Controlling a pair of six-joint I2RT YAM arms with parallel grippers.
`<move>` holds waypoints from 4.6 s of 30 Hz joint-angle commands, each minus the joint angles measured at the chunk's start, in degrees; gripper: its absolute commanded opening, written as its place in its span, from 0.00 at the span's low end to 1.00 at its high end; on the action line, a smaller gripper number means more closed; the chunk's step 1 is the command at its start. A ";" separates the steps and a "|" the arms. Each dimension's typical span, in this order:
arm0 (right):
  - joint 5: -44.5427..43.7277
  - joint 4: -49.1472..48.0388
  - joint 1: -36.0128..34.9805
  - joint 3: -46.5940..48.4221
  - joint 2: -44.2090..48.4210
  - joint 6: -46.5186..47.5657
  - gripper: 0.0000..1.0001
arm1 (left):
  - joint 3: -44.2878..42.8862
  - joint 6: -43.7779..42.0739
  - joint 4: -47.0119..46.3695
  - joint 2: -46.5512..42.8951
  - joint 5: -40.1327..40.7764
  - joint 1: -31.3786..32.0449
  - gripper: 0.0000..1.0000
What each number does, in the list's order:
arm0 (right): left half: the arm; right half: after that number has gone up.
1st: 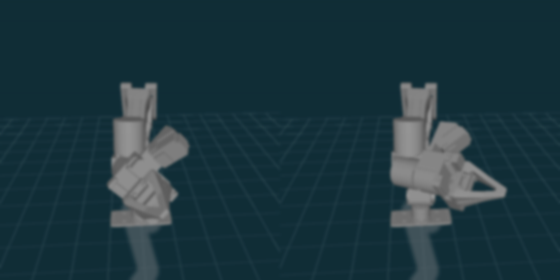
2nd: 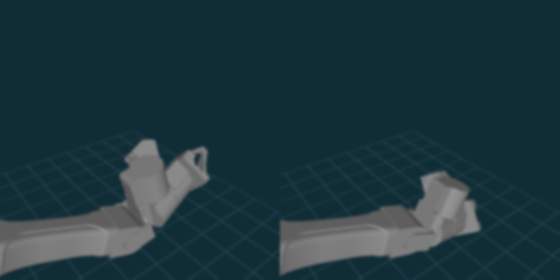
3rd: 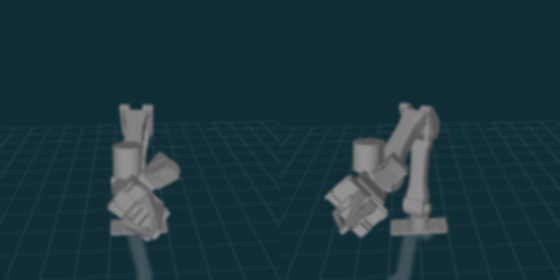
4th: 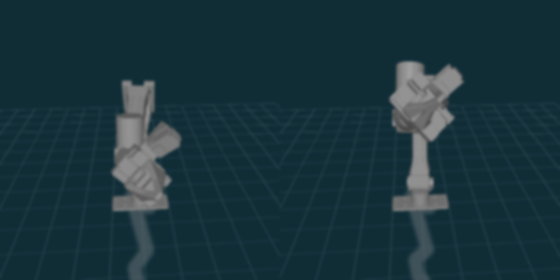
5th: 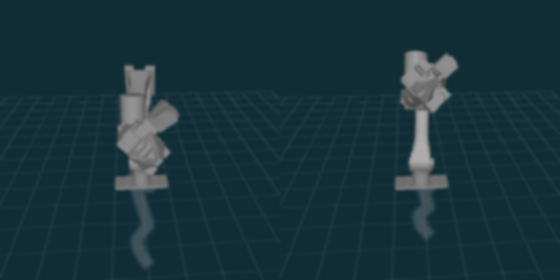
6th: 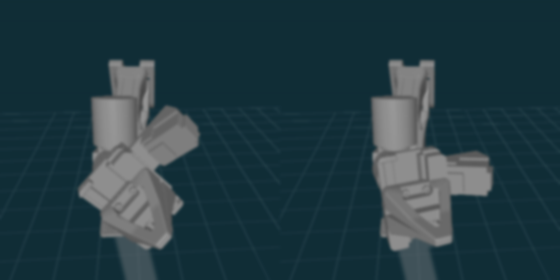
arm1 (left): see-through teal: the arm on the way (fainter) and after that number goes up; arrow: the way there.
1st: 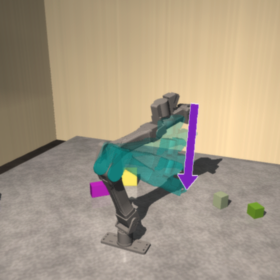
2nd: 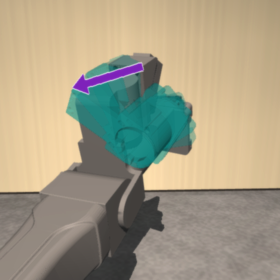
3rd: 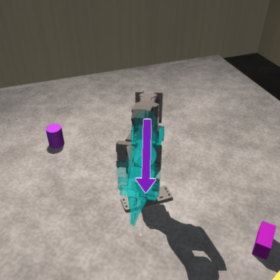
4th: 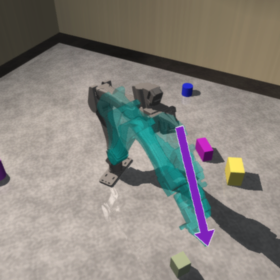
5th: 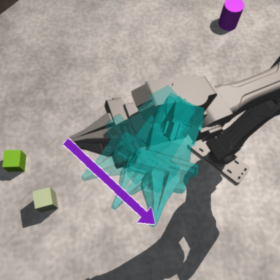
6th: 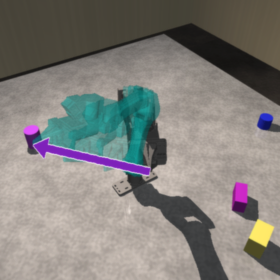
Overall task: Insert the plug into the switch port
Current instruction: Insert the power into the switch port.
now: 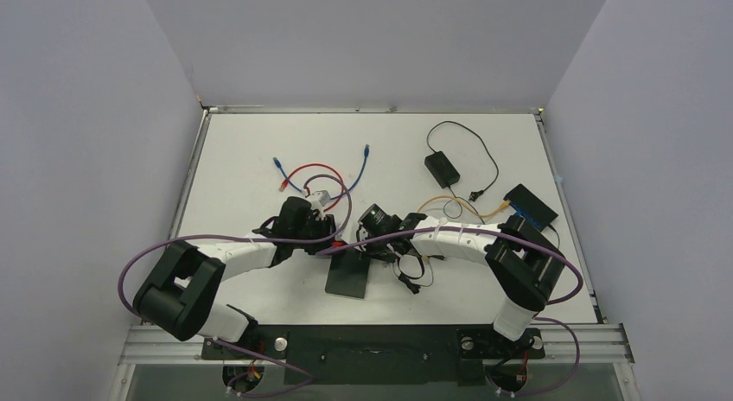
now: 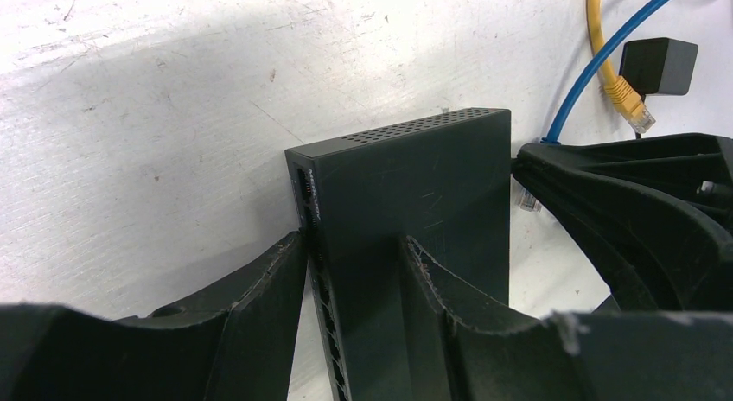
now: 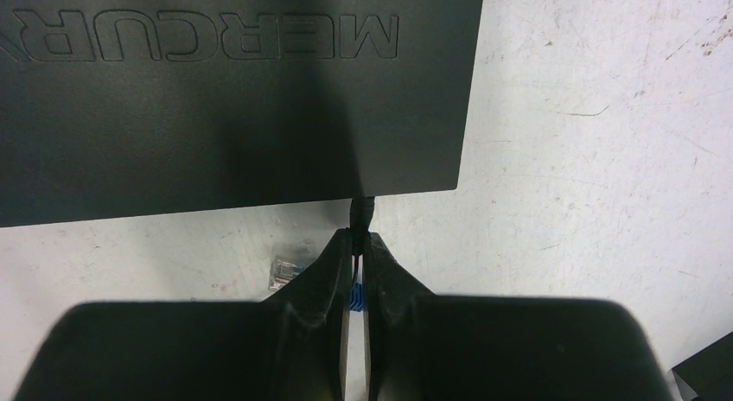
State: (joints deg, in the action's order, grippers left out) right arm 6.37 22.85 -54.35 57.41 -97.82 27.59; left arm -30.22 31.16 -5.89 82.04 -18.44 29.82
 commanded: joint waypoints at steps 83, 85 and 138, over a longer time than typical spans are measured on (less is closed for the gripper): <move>28.56 -57.59 -1.19 8.72 1.10 -21.82 0.00 | 11.37 17.14 -27.06 -4.78 -11.92 14.15 0.35; 27.97 -55.58 -1.03 8.08 1.55 -21.03 0.00 | 11.10 16.80 -25.96 -5.41 -11.24 14.13 0.35; -1.11 -30.27 1.25 -15.45 8.78 -20.80 0.00 | -0.46 5.10 26.02 -33.59 19.21 -1.67 0.60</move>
State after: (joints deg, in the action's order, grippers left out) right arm 10.76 -4.08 -55.07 43.55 -91.81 10.39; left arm -28.77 36.38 19.22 49.91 -0.99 28.75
